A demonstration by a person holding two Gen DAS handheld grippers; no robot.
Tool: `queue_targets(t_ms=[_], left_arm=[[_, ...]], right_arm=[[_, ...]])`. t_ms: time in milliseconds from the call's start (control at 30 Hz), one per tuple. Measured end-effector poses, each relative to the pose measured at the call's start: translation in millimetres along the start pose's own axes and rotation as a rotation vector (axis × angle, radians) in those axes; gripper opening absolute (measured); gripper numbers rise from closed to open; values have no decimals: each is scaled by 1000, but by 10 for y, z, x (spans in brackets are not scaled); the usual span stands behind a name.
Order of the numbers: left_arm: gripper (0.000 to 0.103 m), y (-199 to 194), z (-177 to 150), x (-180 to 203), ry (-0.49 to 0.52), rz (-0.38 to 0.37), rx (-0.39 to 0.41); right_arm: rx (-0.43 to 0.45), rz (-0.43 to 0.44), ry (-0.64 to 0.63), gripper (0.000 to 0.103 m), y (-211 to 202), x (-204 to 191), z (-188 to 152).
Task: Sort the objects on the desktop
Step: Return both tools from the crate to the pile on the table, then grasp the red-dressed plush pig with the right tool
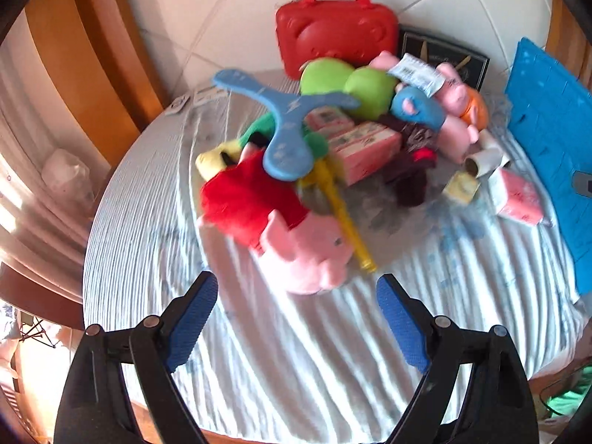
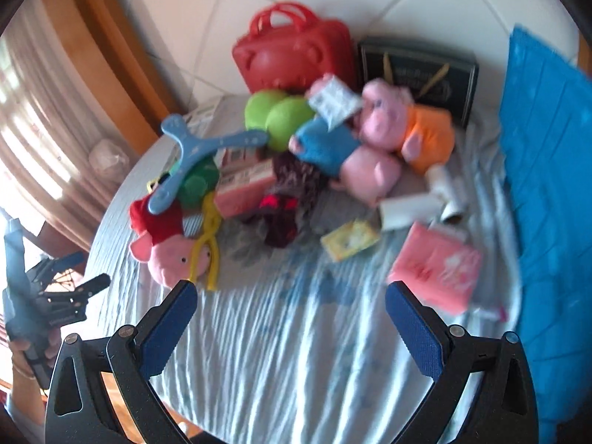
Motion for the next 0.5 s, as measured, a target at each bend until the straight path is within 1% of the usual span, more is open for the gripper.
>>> queue_targets(t_ms=[133, 233, 367, 433, 500], left_arm=[[88, 235, 9, -340, 43, -9, -2], [88, 418, 146, -559, 133, -17, 15], [88, 651, 359, -835, 297, -55, 34], [88, 724, 478, -933, 353, -80, 40], [88, 749, 635, -983, 391, -105, 58]], right_arm=[[-54, 18, 92, 103, 424, -201, -157], [-39, 22, 157, 103, 674, -475, -236], [-12, 58, 293, 103, 1036, -900, -240], [-21, 83, 367, 103, 1254, -1111, -216], [-42, 72, 434, 103, 1422, -1239, -221]])
Point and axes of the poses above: each gripper's, at about its wrist camera, not at the fingertips, and y roughly the way its jaws point, x to its right, z to its top, the point moved 6 cm from there along y, roughly the way its jaws point, and after that the axes turned 13 degrees about -x, right-handed, at the moved point
